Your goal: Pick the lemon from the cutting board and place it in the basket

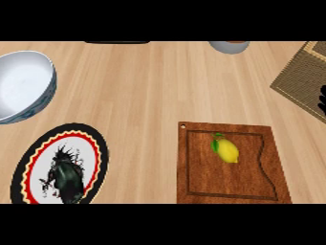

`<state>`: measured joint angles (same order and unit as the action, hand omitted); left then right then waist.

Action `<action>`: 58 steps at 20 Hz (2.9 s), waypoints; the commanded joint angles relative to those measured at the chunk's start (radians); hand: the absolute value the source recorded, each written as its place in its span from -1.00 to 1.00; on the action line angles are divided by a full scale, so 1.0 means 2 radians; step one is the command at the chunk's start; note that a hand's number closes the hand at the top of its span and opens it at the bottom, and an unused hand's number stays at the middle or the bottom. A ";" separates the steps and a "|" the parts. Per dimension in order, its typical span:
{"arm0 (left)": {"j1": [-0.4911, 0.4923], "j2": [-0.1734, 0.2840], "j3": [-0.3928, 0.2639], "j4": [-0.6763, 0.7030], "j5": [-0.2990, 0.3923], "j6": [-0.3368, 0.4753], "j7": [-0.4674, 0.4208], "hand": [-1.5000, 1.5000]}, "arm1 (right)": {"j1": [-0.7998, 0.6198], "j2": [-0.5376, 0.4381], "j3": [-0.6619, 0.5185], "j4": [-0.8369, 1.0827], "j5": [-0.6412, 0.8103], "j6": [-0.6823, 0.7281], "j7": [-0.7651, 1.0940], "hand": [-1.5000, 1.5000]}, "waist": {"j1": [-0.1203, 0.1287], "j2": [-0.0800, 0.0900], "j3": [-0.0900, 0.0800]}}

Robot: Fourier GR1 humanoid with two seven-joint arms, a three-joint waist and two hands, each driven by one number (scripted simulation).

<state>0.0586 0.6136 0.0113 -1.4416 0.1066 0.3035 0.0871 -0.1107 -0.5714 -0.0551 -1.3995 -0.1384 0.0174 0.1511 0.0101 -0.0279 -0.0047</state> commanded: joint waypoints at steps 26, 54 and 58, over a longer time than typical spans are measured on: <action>-0.112 -0.103 -0.033 -0.009 0.040 -0.020 0.018 0.00 | -0.146 -0.045 0.176 -0.119 0.251 0.108 0.095 -1.00 | -0.016 0.009 -0.001; -0.162 -0.164 -0.011 0.009 -0.034 -0.031 0.040 0.00 | -0.039 0.087 0.141 -0.156 0.299 0.175 0.059 -1.00 | -0.006 0.014 0.002; -0.114 -0.144 0.020 -0.029 -0.004 -0.075 0.035 0.00 | -0.008 0.096 0.143 -0.124 0.346 0.135 -0.013 -1.00 | -0.004 0.014 0.003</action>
<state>-0.1997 0.3070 0.0178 -1.4685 0.0838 0.1892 0.1540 -0.1731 -0.4096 0.2139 -1.7058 0.4727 0.3593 0.2419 0.0010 0.0000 0.0002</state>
